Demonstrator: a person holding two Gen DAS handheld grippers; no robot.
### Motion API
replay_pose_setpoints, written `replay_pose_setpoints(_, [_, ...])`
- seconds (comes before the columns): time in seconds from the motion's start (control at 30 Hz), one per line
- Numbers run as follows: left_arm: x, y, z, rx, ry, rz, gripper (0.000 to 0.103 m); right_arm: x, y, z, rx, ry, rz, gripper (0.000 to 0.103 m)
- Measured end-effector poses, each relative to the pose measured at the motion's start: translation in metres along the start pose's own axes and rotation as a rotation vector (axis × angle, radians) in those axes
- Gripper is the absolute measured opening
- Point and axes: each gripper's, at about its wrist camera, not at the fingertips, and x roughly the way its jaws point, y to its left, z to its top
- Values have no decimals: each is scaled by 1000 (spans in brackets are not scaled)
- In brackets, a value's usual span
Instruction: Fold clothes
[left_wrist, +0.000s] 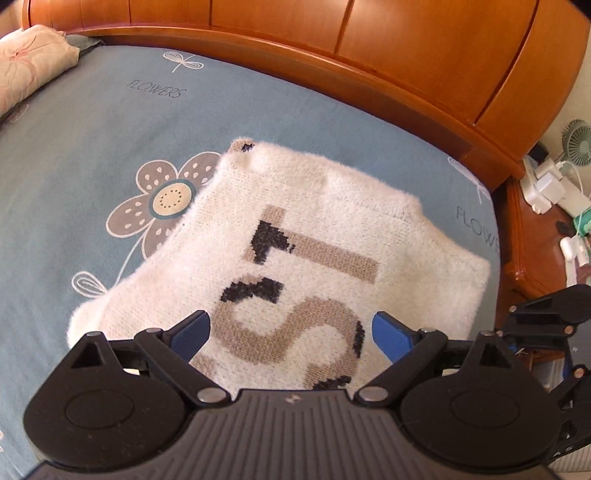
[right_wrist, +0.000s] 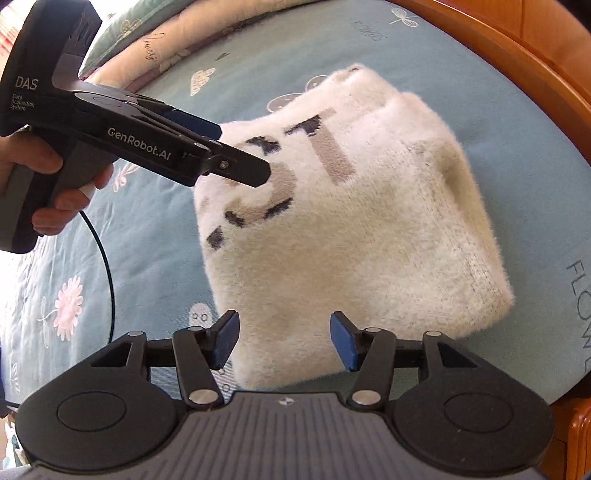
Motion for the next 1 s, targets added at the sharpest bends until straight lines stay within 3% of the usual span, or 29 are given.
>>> replay_pose_setpoints(0.13, [19,4,-13,-32,77,35,93,15,12,-5,-17,45,-39,62])
replay_pose_setpoints(0.2, [9,3,-15,-20,56,30,93,13,13,-4,-24,36,-60,62])
replay_pose_setpoints(0.33, [-16,4,-18,-13,-1,53,93,-12,1,11,-22,-63,-126,62])
replay_pose_setpoints(0.57, [-21,10,-40,-95,27,60,93,-18,-20,79,-77,-192,-189,62])
replay_pose_setpoints(0.7, [-21,5,-55,-147,32,48,93,13,-20,102,-125,-171,-217,62])
replay_pose_setpoints(0.8, [-23,4,-60,-182,29,38,93,38,-31,96,-149,-79,-285,63])
replay_pose_setpoints(0.9, [-25,5,-62,-188,17,60,94,36,-32,100,-137,-69,-263,66])
replay_pose_setpoints(1.0, [-27,5,-63,-190,-2,95,94,23,-24,119,-126,-129,-230,66])
